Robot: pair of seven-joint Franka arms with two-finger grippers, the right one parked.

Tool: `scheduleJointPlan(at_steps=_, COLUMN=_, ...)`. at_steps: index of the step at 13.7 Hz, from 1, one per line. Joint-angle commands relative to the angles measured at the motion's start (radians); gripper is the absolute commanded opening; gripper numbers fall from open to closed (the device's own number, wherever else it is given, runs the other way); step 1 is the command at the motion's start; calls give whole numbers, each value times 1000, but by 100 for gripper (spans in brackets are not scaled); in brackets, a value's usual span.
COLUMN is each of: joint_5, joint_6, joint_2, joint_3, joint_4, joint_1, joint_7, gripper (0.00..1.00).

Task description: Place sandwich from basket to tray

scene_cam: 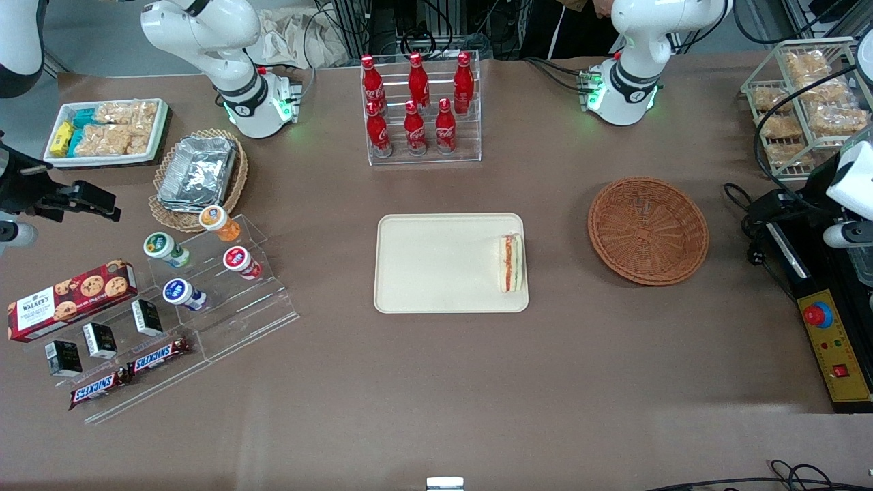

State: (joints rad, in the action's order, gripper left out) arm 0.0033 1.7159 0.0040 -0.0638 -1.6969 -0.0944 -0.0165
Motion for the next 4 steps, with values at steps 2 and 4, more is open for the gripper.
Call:
scheduleJointPlan(at_steps=2, joint_5=-6, joint_6=-18, joint_2=10, joint_3=-14, joint_4=28, joint_1=-11, joint_7=-3, gripper=100)
scheduleJointPlan(at_steps=4, joint_5=-6, joint_6=-18, joint_2=10, joint_3=-14, joint_4=28, joint_1=-13, joint_7=7, gripper=100)
